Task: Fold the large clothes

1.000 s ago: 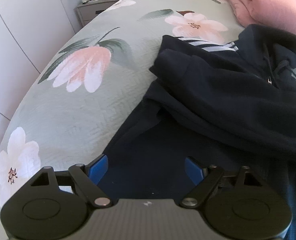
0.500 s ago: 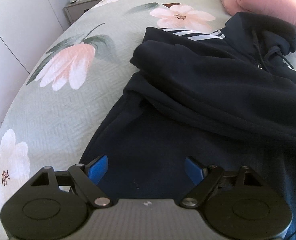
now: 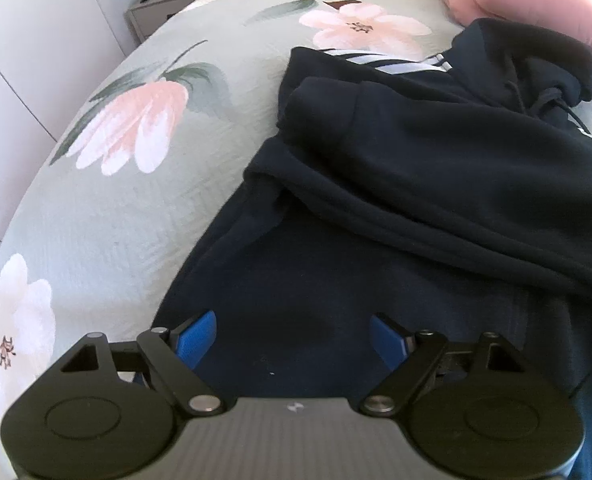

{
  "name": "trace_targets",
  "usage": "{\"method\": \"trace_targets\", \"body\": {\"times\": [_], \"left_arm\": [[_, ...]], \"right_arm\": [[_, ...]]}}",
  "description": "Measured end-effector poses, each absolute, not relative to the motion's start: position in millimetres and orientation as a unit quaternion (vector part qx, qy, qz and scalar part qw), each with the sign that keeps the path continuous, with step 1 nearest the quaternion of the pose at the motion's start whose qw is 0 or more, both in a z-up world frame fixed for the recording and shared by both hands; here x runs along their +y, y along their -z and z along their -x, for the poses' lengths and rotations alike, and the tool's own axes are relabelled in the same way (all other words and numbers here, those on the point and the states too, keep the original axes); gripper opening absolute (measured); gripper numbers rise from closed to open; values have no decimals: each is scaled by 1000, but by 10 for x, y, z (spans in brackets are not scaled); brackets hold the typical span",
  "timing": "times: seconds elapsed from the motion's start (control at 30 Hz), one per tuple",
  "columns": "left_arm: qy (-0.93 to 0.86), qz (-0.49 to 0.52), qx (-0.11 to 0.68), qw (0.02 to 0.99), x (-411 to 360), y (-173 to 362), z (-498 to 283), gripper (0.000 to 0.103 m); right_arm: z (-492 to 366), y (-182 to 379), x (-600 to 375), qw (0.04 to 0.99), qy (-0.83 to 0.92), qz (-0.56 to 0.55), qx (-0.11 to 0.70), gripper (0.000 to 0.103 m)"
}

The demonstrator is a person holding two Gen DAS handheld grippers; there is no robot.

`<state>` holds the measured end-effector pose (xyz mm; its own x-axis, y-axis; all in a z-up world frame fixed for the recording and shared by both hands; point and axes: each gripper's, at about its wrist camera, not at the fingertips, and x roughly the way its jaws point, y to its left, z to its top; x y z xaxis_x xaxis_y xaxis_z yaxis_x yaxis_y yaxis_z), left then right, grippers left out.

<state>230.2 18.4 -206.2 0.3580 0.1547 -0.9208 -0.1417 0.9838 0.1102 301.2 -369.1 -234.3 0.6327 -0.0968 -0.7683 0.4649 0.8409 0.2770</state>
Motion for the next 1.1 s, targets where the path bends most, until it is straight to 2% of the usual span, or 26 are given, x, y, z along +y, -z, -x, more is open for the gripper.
{"method": "trace_targets", "body": {"times": [0.13,0.23,0.27,0.33,0.43,0.5,0.53,0.6,0.63,0.7,0.77,0.87,0.93,1.03,1.1], "left_arm": [[-91,2,561,823,184,2066,-2305,86],[-86,-2,559,825,150,2046,-2290,86],[-85,-6,558,825,146,2038,-2283,86],[-86,-11,557,826,149,2021,-2274,86],[-94,-8,554,827,211,1978,-2261,86],[-99,2,551,828,268,1946,-2260,86],[-102,8,549,829,298,1930,-2257,86],[-103,21,548,830,343,1907,-2251,86],[-100,25,548,830,355,1897,-2250,86],[-99,27,547,831,357,1870,-2246,86],[-98,22,544,833,352,1847,-2239,86],[-104,11,545,832,355,1850,-2241,86],[-107,7,549,829,363,1869,-2250,86],[-113,15,549,828,409,1881,-2258,86],[-111,23,552,826,418,1893,-2257,86]], "right_arm": [[-2748,2058,-3583,902,126,-252,329,79],[-2818,1883,-3188,926,60,-172,332,84],[-2874,1854,-2972,931,24,-128,340,89],[-2983,1919,-2616,927,-22,-65,368,101],[-3078,2360,-2099,862,-53,-34,504,103],[-2712,2377,-1835,890,-37,27,453,103],[-2659,2355,-1818,884,-49,25,464,103],[-2667,2260,-1956,852,-85,-43,514,100],[-2679,2189,-2042,851,-85,-73,513,98],[-2706,1992,-2193,869,-64,-135,471,99],[-2801,1869,-2153,883,-75,-151,437,101],[-3035,1974,-1730,876,-116,-103,457,102],[-3111,2179,-1429,856,-98,-66,504,103],[-2805,2218,-1075,870,-68,14,489,103],[-2677,2130,-993,851,-120,39,510,102]]}}
